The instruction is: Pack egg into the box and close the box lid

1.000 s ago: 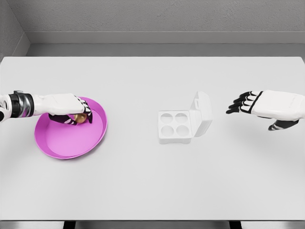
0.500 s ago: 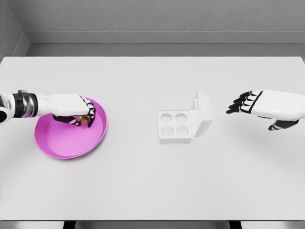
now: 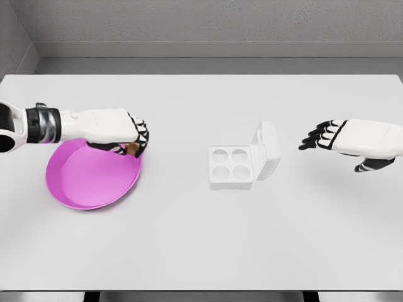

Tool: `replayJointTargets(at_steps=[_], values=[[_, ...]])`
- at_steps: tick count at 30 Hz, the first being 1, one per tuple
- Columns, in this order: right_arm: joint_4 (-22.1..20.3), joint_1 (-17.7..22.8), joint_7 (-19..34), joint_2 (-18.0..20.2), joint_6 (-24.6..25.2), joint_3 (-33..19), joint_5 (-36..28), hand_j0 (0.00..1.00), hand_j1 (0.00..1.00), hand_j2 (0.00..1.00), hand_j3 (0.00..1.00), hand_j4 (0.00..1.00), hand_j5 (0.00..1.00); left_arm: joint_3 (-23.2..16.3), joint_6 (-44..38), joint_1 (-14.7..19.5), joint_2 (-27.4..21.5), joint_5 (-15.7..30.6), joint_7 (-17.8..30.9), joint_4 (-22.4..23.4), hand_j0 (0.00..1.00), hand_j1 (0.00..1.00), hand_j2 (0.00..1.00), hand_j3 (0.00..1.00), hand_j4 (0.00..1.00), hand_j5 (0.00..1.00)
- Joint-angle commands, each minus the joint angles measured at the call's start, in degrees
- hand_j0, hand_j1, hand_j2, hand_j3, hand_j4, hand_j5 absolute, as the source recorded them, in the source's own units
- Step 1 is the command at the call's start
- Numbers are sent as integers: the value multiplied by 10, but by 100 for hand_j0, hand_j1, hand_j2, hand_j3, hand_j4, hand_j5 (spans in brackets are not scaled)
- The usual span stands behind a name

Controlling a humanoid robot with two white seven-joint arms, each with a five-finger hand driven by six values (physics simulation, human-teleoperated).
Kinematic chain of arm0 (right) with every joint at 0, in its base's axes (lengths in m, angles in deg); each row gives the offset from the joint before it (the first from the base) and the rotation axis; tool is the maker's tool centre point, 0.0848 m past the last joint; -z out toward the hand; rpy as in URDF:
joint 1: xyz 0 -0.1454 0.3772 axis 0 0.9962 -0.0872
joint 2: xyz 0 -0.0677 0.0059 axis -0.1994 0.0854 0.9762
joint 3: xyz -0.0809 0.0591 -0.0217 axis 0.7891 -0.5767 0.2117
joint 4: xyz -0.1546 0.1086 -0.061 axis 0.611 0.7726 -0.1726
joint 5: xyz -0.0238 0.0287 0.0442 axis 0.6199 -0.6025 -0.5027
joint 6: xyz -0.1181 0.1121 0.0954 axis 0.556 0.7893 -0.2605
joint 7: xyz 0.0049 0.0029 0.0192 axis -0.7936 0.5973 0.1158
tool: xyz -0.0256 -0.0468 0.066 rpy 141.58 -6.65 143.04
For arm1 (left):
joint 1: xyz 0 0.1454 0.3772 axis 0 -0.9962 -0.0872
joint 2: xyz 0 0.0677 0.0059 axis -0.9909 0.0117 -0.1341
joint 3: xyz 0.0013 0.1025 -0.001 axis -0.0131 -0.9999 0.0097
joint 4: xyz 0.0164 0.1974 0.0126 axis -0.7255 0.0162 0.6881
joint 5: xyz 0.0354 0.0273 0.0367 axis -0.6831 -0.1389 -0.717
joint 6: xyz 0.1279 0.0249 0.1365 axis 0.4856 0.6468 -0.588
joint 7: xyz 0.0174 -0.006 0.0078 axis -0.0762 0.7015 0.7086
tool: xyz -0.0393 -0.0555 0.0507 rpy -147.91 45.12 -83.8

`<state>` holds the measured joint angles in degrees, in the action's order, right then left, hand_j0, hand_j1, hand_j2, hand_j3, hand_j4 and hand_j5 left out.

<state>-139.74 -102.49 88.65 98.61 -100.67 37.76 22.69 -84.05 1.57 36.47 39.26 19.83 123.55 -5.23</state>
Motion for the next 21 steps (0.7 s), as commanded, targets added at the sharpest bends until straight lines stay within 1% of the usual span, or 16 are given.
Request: replayJointTargets(at_steps=[1, 3, 8, 11, 14, 16, 19, 21], values=[[1, 0, 0, 1, 1, 0, -2, 100, 100, 100, 100, 100, 100, -5, -2, 0, 12, 6, 0, -3, 35, 35, 35, 35, 35, 35], [3, -1, 0, 1, 1, 0, -2, 100, 100, 100, 100, 100, 100, -16, -2, 0, 21, 5, 0, -4, 35, 35, 35, 35, 35, 35], [3, 0, 0, 1, 1, 0, -2, 100, 100, 100, 100, 100, 100, -27, -2, 18, 57, 5, 0, -4, 35, 35, 35, 35, 35, 35], [3, 0, 0, 1, 1, 0, -2, 100, 100, 100, 100, 100, 100, -54, -2, 34, 82, 4, 0, -3, 35, 35, 35, 35, 35, 35], [3, 1, 0, 1, 1, 0, -2, 100, 100, 100, 100, 100, 100, -60, -2, 48, 106, 4, 0, -2, 35, 35, 35, 35, 35, 35], [3, 1, 0, 1, 1, 0, -2, 100, 100, 100, 100, 100, 100, -85, -2, 68, 130, 4, 0, 1, 35, 35, 35, 35, 35, 35], [3, 0, 0, 1, 1, 0, -2, 100, 100, 100, 100, 100, 100, -87, -2, 77, 163, 4, 0, 3, 35, 35, 35, 35, 35, 35], [3, 0, 0, 1, 1, 0, -2, 100, 100, 100, 100, 100, 100, -87, -2, 83, 180, 5, 0, 17, 35, 35, 35, 35, 35, 35]])
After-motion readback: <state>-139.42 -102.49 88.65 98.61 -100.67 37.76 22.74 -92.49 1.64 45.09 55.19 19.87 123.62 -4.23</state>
